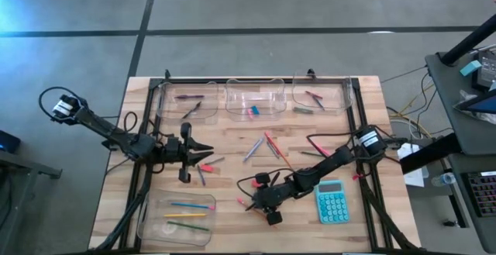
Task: Sort crayons/erasers/pens/pencils in bins
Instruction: Put the black ballpen into the top left transparent bin
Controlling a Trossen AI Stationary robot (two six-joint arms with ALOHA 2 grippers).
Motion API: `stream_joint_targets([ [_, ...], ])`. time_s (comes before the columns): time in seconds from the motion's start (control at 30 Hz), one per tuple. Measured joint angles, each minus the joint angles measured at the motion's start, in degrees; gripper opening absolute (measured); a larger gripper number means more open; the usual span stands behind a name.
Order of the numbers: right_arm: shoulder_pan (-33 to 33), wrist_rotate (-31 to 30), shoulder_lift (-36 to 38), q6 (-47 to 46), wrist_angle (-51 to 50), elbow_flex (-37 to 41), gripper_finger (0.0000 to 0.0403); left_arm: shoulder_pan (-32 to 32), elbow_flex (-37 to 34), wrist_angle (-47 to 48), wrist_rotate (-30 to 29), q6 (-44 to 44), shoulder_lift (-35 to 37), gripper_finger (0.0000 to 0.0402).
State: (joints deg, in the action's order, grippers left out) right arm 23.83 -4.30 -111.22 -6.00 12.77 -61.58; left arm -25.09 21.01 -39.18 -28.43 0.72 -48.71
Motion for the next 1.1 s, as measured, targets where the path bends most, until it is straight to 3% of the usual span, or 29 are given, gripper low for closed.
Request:
stream_joint_targets([
  [0.43,-0.72,-0.39,1.48,0.57,-0.44,0.00,0.0026,-0.01,0.01,0.02,-0.47,-0.01,0.00,0.0047],
  [0.7,-0.21,-0.40,7.75,1.43,1.63,0.20,0.0032,-0.01,-0.01,0.07,-0.45,-0.01,0.00,0.0047],
  [0.93,1.36,-4.85,15.07,6.07,21.67,9.40,0.0030,0.00,-0.06,-0.58,-0.43,-0.30,-1.79,0.0047],
  [1.1,1.42,-10.17,20.38,6.01,46.46,21.06,0.0030,0.01,0.00,-5.49,-0.41,-0.30,-7.60,0.0047],
])
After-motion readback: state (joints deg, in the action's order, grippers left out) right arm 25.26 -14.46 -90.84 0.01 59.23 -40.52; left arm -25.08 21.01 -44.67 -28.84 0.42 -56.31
